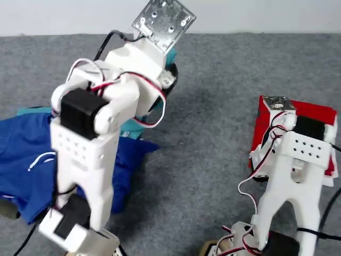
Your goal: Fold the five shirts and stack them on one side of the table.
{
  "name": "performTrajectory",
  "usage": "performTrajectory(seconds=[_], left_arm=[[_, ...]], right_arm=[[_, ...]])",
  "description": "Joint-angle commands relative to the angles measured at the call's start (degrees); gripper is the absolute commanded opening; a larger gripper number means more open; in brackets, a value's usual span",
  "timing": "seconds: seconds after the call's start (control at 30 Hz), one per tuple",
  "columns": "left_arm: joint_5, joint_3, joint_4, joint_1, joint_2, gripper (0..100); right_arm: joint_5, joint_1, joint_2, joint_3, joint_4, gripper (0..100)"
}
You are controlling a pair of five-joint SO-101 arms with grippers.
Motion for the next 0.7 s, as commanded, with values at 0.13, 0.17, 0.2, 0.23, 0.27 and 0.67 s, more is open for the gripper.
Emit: performTrajectory(seconds=[0.13,0.17,0.2,0.23,0.27,0.67], left_arm=[[0.62,20.97,1.05,-0.26,-14.51,20],[0.62,24.48,0.97,-0.35,-16.26,20],[0.62,27.74,0.88,-1.23,-17.85,20],[0.62,30.9,0.88,-2.11,-19.08,20],[0.44,33.89,0.7,-3.08,-20.22,20],[-10.73,72.92,-15.12,-26.37,-16.79,21]], right_arm=[[-0.62,-0.22,-2.07,-0.44,2.42,0.9],[-0.62,-0.22,-2.07,-0.44,2.42,0.9],[-0.62,-0.22,-2.07,-0.44,2.42,0.9],[-0.62,-0.22,-2.07,-0.44,2.42,0.9],[-0.62,-0.22,-2.07,-0.44,2.42,0.9],[-0.62,-0.22,-2.07,-0.44,2.42,0.9]])
